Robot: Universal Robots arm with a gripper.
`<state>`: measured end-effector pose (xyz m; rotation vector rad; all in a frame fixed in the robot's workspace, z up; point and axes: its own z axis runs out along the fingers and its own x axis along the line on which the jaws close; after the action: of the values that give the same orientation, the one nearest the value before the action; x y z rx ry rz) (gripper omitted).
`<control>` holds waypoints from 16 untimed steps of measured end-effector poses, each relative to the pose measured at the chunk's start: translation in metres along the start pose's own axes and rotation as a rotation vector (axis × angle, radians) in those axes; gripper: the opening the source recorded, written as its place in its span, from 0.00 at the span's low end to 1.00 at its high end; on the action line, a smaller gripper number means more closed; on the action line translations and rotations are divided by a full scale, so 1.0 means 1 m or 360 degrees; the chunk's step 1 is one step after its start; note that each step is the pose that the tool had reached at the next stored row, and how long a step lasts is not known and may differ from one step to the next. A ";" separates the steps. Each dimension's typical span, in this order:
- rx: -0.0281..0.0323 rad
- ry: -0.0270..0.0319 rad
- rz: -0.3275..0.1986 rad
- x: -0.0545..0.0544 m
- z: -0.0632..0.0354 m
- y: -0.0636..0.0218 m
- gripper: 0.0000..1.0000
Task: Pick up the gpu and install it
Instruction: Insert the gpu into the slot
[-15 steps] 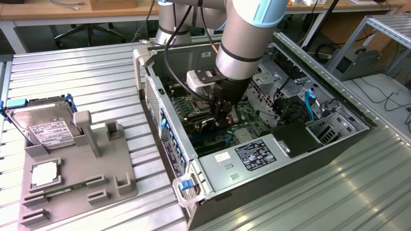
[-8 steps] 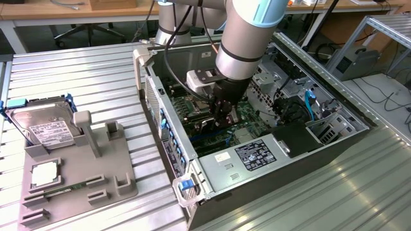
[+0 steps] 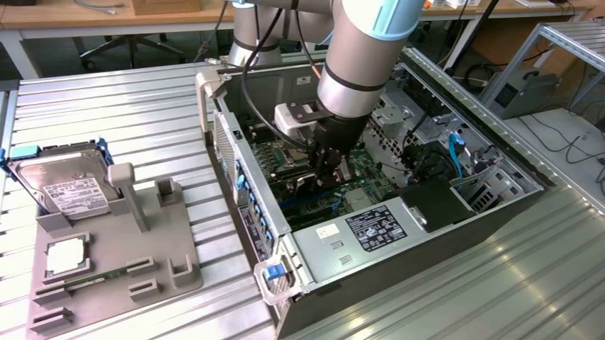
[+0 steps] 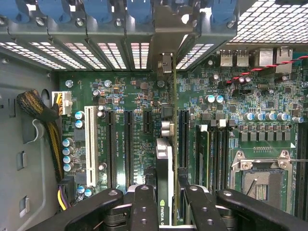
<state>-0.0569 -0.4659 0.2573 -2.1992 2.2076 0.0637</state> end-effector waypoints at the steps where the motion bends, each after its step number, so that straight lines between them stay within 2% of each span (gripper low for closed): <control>1: 0.00001 -0.00003 0.0000 0.000 0.0004 0.0000 0.27; 16: 0.00017 -0.00010 0.0001 0.000 -0.0022 0.0001 0.27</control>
<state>-0.0569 -0.4660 0.2595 -2.1974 2.2077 0.0633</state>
